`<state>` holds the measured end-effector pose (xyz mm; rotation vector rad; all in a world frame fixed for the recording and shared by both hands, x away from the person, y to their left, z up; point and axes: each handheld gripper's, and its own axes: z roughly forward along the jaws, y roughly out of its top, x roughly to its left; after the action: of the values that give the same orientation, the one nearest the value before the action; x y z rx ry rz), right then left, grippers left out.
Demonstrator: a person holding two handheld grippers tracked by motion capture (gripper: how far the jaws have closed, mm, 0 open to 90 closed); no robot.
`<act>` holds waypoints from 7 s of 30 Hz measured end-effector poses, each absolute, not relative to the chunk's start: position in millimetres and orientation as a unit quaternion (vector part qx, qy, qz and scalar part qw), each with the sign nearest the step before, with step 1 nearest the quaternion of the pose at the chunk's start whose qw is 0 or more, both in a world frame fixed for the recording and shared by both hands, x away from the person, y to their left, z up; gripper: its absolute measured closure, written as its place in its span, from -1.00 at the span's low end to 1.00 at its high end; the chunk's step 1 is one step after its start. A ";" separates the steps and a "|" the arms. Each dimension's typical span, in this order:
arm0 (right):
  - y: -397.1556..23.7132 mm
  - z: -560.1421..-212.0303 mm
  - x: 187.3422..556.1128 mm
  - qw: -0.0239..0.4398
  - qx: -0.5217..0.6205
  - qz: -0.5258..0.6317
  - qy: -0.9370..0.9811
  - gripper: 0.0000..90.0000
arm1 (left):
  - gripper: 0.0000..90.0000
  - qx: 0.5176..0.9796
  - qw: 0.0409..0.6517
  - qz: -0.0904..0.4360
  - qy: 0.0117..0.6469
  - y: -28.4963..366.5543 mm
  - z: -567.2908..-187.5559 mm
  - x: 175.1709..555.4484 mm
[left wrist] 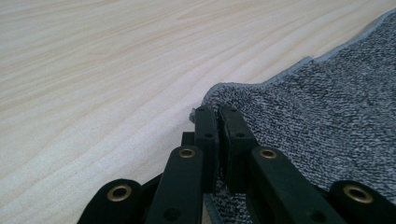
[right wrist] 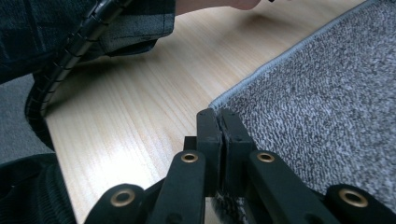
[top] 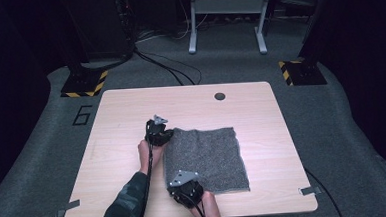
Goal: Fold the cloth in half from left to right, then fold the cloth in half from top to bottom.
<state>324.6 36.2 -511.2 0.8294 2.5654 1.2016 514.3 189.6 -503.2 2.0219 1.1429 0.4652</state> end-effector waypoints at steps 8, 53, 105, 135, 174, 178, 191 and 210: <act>29.8 -500.7 320.0 0.095 0.283 0.426 0.854 0.96 | 0.91 0.793 0.374 0.180 0.446 191.0 -492.6 513.6; 56.2 -444.4 312.1 0.194 0.283 0.511 0.788 0.97 | 0.92 0.771 0.338 0.254 0.476 204.0 -406.3 526.4; -67.3 -503.5 331.9 0.216 0.414 0.393 0.792 0.89 | 0.33 0.814 0.355 0.152 0.435 91.0 -460.3 561.4; -85.0 -496.2 373.5 0.198 0.430 0.346 0.810 0.00 | -0.48 0.834 0.359 0.133 0.399 153.8 -500.5 428.4; -108.2 -494.7 364.0 0.163 0.433 0.340 0.819 -0.61 | -0.67 0.841 0.354 0.131 0.388 177.5 -500.6 386.3; -109.7 -485.3 389.9 0.162 0.431 0.349 0.816 -0.61 | -0.68 0.829 0.356 0.146 0.405 181.8 -489.7 410.5; -97.0 -472.9 463.5 0.151 0.433 0.351 0.817 -0.56 | -0.66 0.815 0.340 0.142 0.446 179.5 -487.1 481.5; -89.1 -490.3 537.8 0.144 0.477 0.328 0.803 -0.36 | -0.44 0.795 0.337 0.137 0.484 165.6 -499.8 530.2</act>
<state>537.8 -89.1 -490.3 1.3736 2.3143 0.9461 530.2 165.6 -499.8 2.0728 1.2623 0.3575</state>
